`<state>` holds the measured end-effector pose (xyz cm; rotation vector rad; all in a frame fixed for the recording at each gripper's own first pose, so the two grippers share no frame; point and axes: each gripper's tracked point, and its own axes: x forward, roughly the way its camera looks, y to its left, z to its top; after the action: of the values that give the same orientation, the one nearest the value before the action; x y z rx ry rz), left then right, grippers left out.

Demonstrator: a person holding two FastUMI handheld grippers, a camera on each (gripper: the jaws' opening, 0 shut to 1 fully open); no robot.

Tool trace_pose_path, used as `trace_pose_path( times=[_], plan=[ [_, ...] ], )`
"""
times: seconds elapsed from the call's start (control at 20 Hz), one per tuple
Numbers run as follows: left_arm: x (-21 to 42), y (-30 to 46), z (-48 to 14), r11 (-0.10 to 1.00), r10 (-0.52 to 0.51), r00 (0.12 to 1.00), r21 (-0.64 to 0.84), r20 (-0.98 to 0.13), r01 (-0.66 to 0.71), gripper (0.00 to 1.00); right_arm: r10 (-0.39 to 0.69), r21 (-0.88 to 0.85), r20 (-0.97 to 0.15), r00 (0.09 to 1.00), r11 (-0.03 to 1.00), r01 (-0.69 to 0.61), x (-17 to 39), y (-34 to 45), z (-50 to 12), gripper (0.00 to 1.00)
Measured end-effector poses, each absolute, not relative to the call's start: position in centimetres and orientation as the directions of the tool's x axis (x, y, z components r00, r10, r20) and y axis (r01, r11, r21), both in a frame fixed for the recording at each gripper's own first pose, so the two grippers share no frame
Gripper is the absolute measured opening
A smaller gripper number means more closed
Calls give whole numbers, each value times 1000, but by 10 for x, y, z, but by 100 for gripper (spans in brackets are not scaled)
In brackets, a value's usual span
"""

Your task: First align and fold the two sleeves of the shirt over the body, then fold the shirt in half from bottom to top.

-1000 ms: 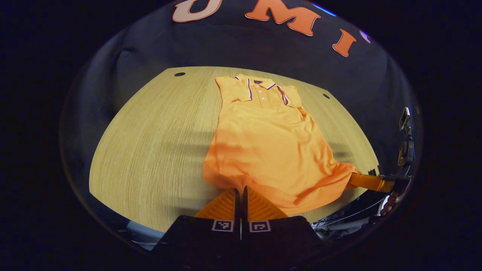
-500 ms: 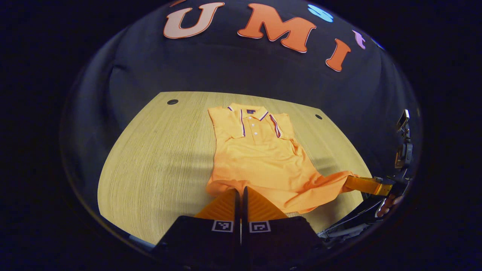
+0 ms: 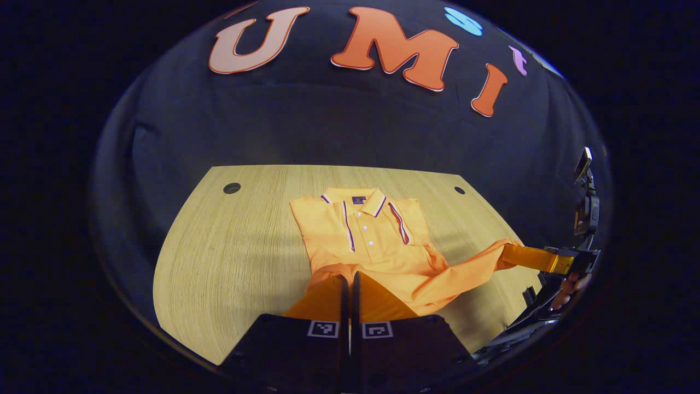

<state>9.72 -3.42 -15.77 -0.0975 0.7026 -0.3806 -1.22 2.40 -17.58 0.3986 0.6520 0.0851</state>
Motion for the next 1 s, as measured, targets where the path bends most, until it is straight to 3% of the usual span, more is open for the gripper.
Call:
trace_pose_path(
  times=[0.65,1.0],
  plan=[
    [245,-45,-176,891,-447,653,-244,-612,382,1,63,324,-621,781,928,183,110,-1,-192,2],
    [312,-52,-209,894,-441,624,-251,-645,373,1,-2,247,-695,719,938,241,174,-21,-228,2]
  ],
)
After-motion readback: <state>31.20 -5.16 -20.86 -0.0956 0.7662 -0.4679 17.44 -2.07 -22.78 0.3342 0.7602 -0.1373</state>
